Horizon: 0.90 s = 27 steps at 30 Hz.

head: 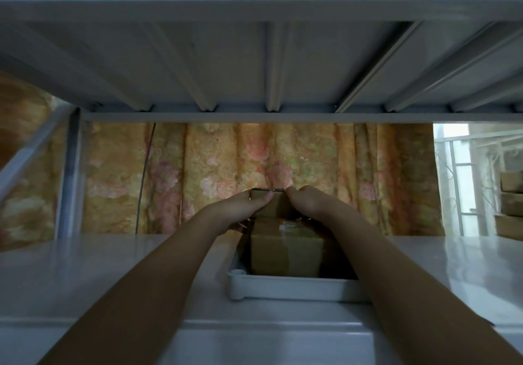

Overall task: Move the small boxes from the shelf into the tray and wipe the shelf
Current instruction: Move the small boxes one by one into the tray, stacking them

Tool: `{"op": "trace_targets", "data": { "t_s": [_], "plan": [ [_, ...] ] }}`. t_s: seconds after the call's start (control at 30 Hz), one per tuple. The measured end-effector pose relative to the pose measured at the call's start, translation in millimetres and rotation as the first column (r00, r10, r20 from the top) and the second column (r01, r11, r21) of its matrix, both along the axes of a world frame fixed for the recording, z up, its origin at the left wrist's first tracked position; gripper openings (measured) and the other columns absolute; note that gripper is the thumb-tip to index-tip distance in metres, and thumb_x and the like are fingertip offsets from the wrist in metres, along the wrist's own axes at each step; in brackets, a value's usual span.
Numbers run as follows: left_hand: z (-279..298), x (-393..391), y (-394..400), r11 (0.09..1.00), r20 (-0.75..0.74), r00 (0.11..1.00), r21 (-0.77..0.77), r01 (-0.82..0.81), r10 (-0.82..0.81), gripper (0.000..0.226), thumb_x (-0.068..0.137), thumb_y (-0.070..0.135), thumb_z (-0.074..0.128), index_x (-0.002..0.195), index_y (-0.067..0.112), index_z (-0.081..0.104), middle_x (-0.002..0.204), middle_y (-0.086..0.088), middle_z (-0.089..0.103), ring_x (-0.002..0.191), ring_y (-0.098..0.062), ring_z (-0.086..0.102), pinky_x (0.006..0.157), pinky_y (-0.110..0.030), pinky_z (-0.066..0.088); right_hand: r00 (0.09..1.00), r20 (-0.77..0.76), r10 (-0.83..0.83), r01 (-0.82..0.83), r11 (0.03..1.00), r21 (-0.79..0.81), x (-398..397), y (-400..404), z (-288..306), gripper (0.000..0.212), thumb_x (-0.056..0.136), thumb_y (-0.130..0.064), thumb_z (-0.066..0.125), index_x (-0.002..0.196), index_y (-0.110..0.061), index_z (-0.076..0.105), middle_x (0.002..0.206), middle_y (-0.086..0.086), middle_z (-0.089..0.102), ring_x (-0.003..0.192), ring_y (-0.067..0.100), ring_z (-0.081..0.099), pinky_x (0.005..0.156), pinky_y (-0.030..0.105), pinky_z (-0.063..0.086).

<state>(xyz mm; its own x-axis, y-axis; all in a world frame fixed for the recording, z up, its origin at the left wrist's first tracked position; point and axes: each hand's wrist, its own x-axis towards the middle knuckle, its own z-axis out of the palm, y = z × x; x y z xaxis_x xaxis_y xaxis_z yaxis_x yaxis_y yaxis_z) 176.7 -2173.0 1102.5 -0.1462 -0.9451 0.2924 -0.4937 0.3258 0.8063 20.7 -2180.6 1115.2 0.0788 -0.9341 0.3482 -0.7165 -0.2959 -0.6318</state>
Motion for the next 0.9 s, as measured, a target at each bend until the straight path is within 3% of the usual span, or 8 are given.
{"op": "trace_targets", "data": {
  "t_s": [0.07,0.3,0.57,0.7,0.77,0.8,0.87,0.9],
  "plan": [
    [0,-1,1,1.0,0.005,1.0,-0.001,-0.011,0.011,0.042,0.092,0.058,0.043,0.123,0.029,0.05,0.099,0.005,0.061,0.086,-0.012,0.058,0.067,-0.025,0.048,1.0,-0.011,-0.002,0.002,1.0,0.001,0,2,0,0.058,0.102,-0.042,0.02,0.14,-0.001,0.039,0.142,0.018,0.044,0.128,0.03,0.045,0.102,0.034,0.035],
    [0,-1,3,1.0,0.063,0.998,0.019,-0.011,0.01,0.028,0.096,0.055,0.036,0.111,0.035,0.048,0.094,0.006,0.06,0.083,-0.013,0.058,0.068,-0.027,0.05,0.998,-0.058,0.006,-0.006,1.0,0.003,1,4,2,0.052,0.103,-0.036,0.023,0.138,-0.001,0.04,0.139,0.018,0.045,0.124,0.03,0.047,0.093,0.032,0.036],
    [4,-5,0,0.994,0.126,0.988,0.053,-0.092,0.085,0.044,0.094,0.06,0.036,0.11,0.024,0.055,0.096,0.0,0.061,0.094,-0.022,0.06,0.086,-0.037,0.051,0.994,-0.11,-0.019,0.019,1.0,-0.006,-1,7,2,0.051,0.104,-0.034,0.022,0.142,-0.003,0.035,0.146,0.017,0.038,0.132,0.027,0.039,0.103,0.031,0.032],
    [9,-11,6,0.985,0.1,0.987,0.104,-0.137,0.126,0.062,0.094,0.061,0.033,0.128,0.011,0.051,0.107,-0.007,0.059,0.095,-0.026,0.058,0.083,-0.036,0.05,0.995,-0.104,-0.009,0.011,1.0,0.012,1,13,2,0.054,0.103,-0.039,0.021,0.14,-0.002,0.037,0.141,0.017,0.044,0.122,0.028,0.047,0.094,0.031,0.036],
    [12,-13,7,0.979,0.13,0.971,0.009,-0.203,0.2,0.071,0.096,0.06,0.028,0.144,0.007,0.033,0.136,-0.014,0.046,0.121,-0.032,0.049,0.096,-0.037,0.042,0.996,-0.091,-0.009,0.011,1.0,0.027,2,17,4,0.06,0.102,-0.045,0.019,0.139,-0.001,0.039,0.131,0.018,0.049,0.104,0.026,0.054,0.083,0.03,0.04],
    [13,-14,7,0.964,0.156,0.952,-0.083,-0.254,0.264,0.074,0.097,0.058,0.027,0.149,0.004,0.022,0.149,-0.015,0.034,0.132,-0.033,0.038,0.102,-0.037,0.036,0.996,-0.086,-0.015,0.017,1.0,0.024,1,20,6,0.062,0.101,-0.046,0.019,0.14,-0.001,0.037,0.131,0.019,0.048,0.105,0.027,0.054,0.085,0.032,0.042],
    [16,-15,6,0.919,0.174,0.922,-0.262,-0.296,0.346,0.071,0.1,0.051,0.026,0.15,0.002,0.015,0.155,-0.015,0.023,0.14,-0.032,0.029,0.109,-0.037,0.029,0.994,-0.095,-0.052,0.051,0.999,-0.014,-4,24,10,0.062,0.102,-0.043,0.02,0.145,0.0,0.029,0.145,0.02,0.038,0.126,0.032,0.045,0.101,0.038,0.039],
    [19,-17,6,0.902,0.175,0.916,-0.312,-0.296,0.361,0.065,0.102,0.047,0.026,0.148,0.002,0.023,0.152,-0.016,0.029,0.137,-0.031,0.033,0.106,-0.036,0.032,0.99,-0.118,-0.082,0.078,0.996,-0.036,-9,26,13,0.06,0.103,-0.04,0.021,0.146,0.001,0.028,0.149,0.02,0.034,0.132,0.033,0.04,0.106,0.039,0.035]
  ]
}}
